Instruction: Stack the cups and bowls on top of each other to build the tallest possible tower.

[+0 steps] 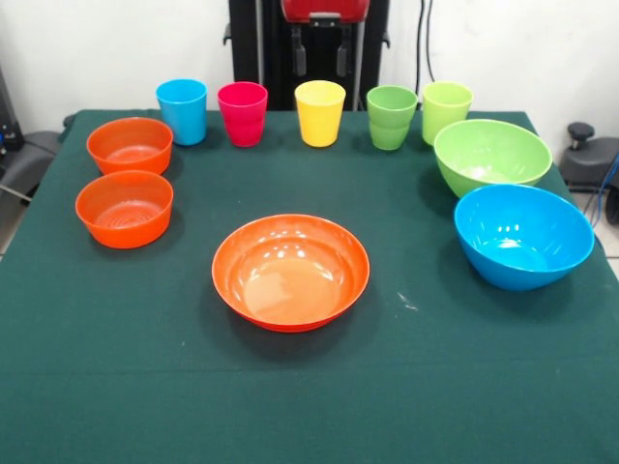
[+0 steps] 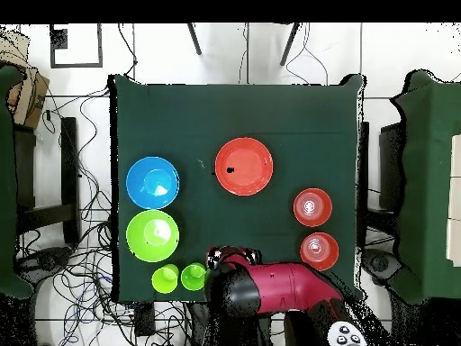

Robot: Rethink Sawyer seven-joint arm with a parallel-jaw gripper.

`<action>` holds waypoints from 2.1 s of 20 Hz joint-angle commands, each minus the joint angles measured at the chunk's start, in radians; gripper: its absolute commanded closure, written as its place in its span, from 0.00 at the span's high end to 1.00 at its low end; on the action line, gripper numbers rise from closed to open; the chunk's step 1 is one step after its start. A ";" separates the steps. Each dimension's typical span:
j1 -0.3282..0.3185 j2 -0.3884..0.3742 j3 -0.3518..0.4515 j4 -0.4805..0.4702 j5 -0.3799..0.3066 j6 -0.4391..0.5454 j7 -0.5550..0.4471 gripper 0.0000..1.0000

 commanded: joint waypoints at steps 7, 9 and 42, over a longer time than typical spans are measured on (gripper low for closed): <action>0.056 0.157 -0.038 -0.057 -0.110 -0.117 0.065 1.00; 0.056 0.174 -0.046 -0.071 -0.117 -0.126 0.063 1.00; 0.101 0.239 -0.084 -0.134 -0.110 -0.172 0.070 1.00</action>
